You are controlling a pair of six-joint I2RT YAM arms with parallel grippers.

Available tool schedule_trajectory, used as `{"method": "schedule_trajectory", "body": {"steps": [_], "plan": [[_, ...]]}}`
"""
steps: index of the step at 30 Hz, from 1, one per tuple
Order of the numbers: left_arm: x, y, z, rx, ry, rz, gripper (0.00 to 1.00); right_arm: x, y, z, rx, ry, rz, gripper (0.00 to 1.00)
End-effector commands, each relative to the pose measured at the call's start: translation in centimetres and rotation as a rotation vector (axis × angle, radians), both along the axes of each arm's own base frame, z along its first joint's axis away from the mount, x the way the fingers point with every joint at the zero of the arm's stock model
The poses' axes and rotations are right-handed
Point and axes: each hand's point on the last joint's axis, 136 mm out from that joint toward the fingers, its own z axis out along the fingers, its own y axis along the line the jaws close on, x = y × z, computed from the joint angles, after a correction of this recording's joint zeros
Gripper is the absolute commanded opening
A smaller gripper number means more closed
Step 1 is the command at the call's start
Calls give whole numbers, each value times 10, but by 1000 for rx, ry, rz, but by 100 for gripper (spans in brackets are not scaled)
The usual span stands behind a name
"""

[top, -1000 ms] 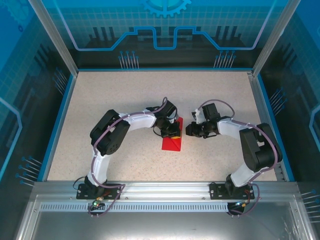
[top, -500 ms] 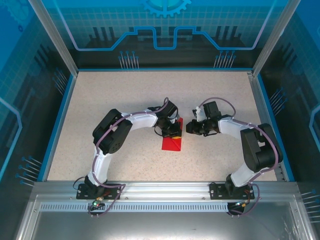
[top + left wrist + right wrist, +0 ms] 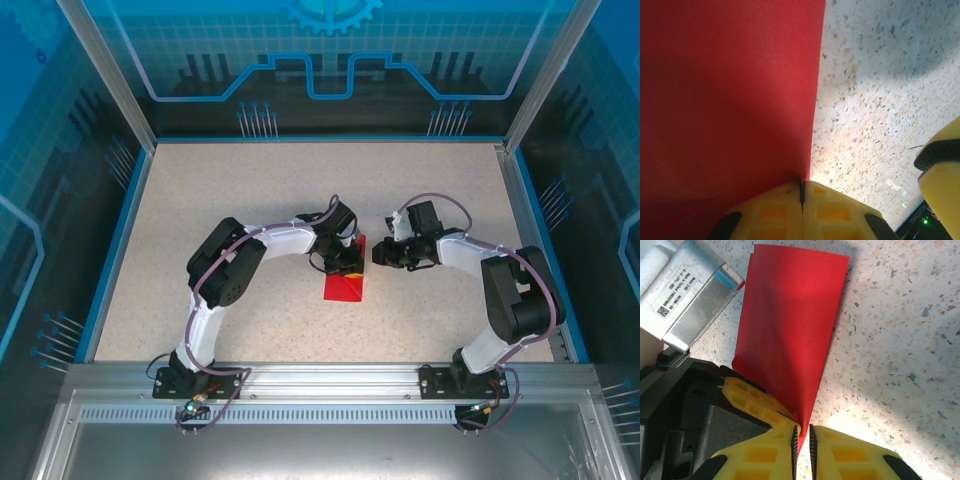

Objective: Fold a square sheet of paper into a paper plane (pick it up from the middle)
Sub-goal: Fold the triangle a second time at the center of the table.

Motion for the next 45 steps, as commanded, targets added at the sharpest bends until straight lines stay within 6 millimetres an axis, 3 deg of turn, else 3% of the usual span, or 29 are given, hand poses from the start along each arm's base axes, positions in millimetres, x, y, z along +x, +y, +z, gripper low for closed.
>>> {"method": "schedule_trajectory", "body": {"steps": [1,14,27,39,45], "plan": [[-7,-4,-5,5,19,-41,2,-5,-2,-7,10,20,15,17],[-9,-1,-16,22,31,-52,3,-23,-3,-8,22,40,23,17],[-12,1,-22,32,44,-58,3,-81,25,0,82,60,45,13],[-14,2,-23,33,50,-68,3,-84,51,-8,85,47,48,8],[-13,1,-22,28,48,-71,3,-86,50,-20,40,62,54,8]]}}
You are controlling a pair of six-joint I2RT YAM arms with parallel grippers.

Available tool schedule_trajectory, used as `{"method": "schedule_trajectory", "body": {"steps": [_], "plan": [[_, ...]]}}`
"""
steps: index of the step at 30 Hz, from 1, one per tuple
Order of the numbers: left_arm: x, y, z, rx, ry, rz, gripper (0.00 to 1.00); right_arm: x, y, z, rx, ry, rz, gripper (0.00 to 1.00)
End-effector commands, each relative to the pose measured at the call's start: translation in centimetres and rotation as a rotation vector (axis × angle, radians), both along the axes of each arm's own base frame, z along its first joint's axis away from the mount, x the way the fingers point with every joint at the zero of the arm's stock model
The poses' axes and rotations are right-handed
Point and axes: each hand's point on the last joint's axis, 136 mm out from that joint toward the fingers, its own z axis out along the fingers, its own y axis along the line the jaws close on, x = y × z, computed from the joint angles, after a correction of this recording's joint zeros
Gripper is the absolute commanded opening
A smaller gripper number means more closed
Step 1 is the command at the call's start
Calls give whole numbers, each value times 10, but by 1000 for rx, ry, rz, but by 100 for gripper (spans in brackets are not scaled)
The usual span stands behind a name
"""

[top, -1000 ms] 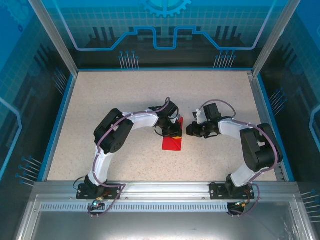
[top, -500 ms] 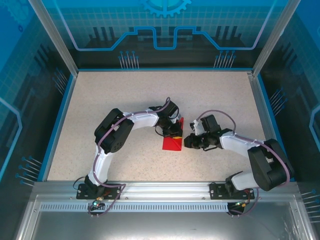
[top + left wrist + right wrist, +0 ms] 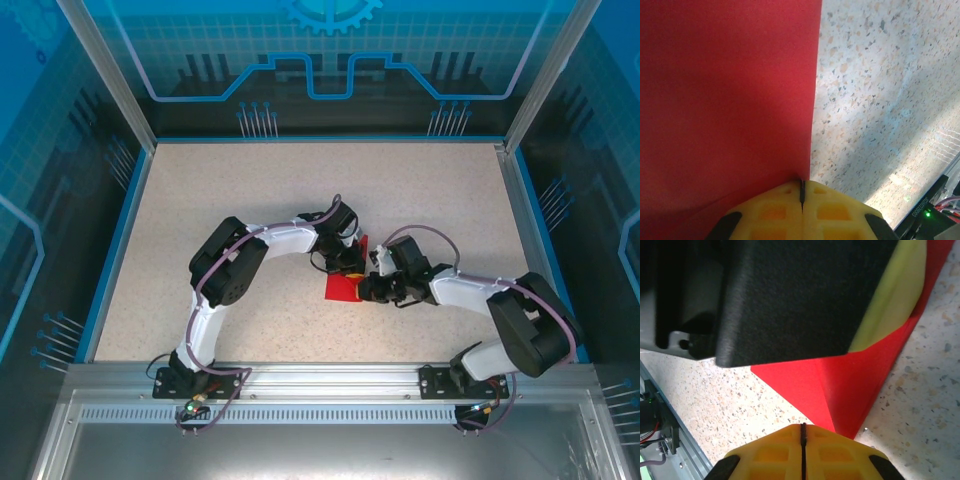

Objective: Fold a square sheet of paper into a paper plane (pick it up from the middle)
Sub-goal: Fold the triangle a second time at the center of the table.

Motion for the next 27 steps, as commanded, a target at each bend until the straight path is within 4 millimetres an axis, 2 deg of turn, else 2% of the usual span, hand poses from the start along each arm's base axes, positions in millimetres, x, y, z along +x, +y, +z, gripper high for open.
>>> {"method": "schedule_trajectory", "body": {"steps": [1,21,27], "plan": [[-12,4,-21,44,53,-27,3,4,3,-5,-18,-7,-5,7],[-10,1,-21,32,54,-24,4,-16,-14,-36,-130,60,19,6],[-7,-2,-20,23,52,-22,8,-26,-23,-45,-183,91,34,6]]}}
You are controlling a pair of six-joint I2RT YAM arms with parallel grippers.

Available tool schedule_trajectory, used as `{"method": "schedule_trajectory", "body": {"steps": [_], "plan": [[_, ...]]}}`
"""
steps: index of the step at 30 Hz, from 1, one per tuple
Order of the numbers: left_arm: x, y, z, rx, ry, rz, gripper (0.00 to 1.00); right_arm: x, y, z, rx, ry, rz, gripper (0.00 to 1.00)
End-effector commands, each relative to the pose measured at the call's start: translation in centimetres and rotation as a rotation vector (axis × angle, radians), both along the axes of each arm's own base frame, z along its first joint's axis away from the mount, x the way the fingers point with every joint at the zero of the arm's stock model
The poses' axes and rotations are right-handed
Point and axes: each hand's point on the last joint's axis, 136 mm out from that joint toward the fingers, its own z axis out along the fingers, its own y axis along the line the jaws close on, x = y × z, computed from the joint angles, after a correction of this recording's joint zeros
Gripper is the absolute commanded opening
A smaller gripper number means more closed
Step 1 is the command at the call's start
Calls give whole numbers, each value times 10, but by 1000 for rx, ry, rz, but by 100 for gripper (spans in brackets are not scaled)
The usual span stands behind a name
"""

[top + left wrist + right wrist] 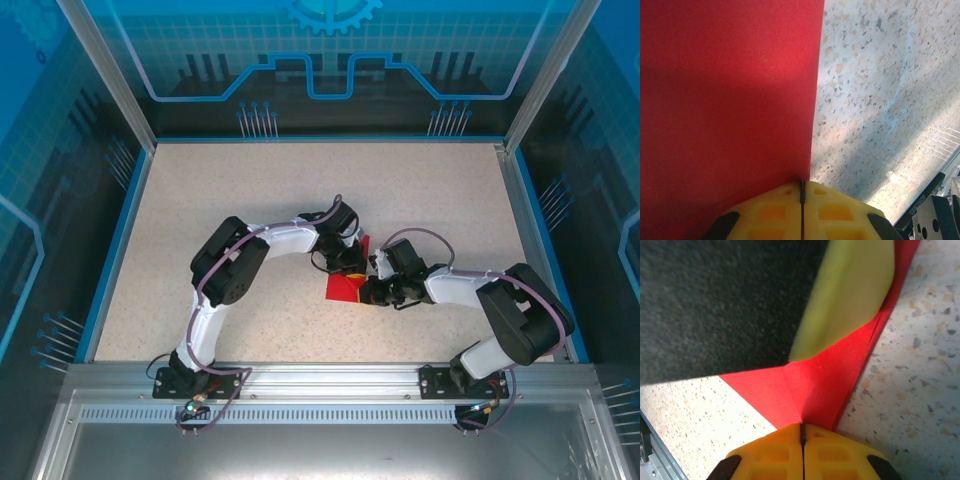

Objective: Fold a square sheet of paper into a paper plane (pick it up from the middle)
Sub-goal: Fold the triangle a second time at the center of the table.

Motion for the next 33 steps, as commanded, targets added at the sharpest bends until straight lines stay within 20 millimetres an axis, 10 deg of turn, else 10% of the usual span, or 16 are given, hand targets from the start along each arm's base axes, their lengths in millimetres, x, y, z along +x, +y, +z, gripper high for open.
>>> {"method": "schedule_trajectory", "body": {"steps": [1,10,23,33], "plan": [[-7,0,-18,31,41,-16,9,-25,-18,-25,-119,81,23,6],[6,-1,-6,1,17,-6,18,-31,-24,-31,-164,101,32,6],[42,15,62,-51,-115,-21,40,-33,-27,-35,-190,111,53,5],[22,47,100,-17,-168,-35,44,-30,-24,-32,-187,107,59,5]]}}
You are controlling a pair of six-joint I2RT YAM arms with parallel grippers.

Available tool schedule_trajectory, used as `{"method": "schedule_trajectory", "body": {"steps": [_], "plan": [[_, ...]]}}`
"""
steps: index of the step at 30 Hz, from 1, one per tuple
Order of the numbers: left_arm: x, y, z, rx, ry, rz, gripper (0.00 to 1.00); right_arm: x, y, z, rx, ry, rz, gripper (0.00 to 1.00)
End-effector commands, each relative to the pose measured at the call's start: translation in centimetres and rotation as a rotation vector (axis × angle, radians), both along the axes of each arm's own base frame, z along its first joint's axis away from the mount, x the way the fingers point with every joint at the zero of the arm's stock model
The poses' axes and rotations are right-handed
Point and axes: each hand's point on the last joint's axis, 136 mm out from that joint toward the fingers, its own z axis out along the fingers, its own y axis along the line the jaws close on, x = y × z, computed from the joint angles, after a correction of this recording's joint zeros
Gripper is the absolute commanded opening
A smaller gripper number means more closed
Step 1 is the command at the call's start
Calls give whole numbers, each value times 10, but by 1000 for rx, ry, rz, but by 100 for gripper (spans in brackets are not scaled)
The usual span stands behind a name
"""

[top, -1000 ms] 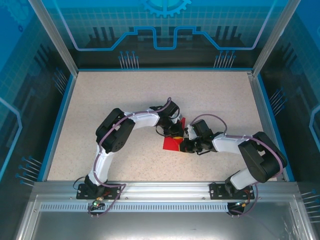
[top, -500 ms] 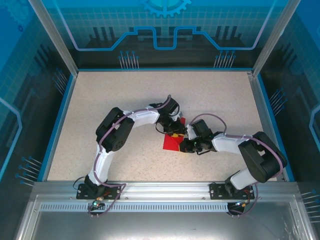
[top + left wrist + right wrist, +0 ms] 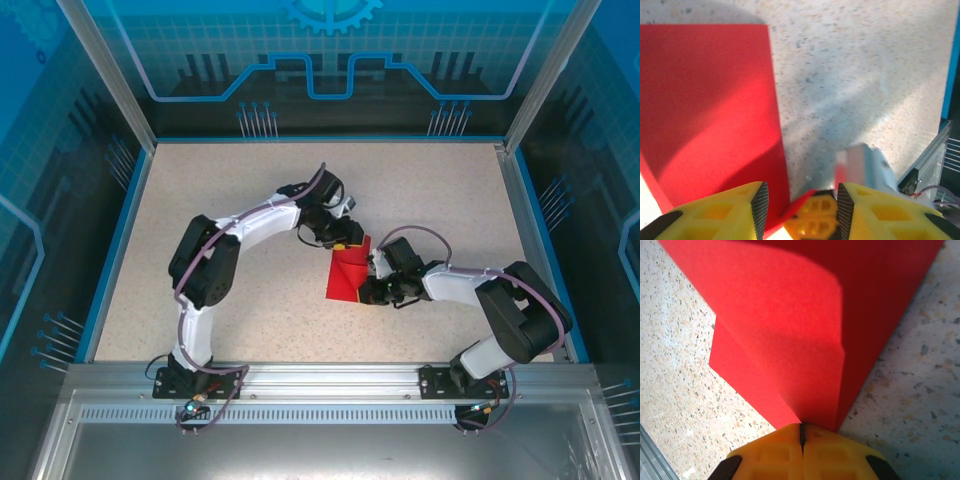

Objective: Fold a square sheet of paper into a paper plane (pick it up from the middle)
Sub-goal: Fold the triangle a second time at the center of the table.

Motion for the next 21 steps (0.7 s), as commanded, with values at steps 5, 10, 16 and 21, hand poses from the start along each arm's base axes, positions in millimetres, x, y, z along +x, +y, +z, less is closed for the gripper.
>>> {"method": "schedule_trajectory", "body": {"steps": [5,10,16,21], "plan": [[-39,32,10,36,3,5,43,-28,-23,-30,-151,113,13,5],[-57,21,0,-10,33,-19,35,-27,-23,-29,-154,113,18,5],[-70,-2,-24,-40,87,-47,27,-26,-22,-28,-155,113,19,5],[-75,-12,-46,-36,116,-48,23,-26,-23,-27,-160,115,19,5]]}}
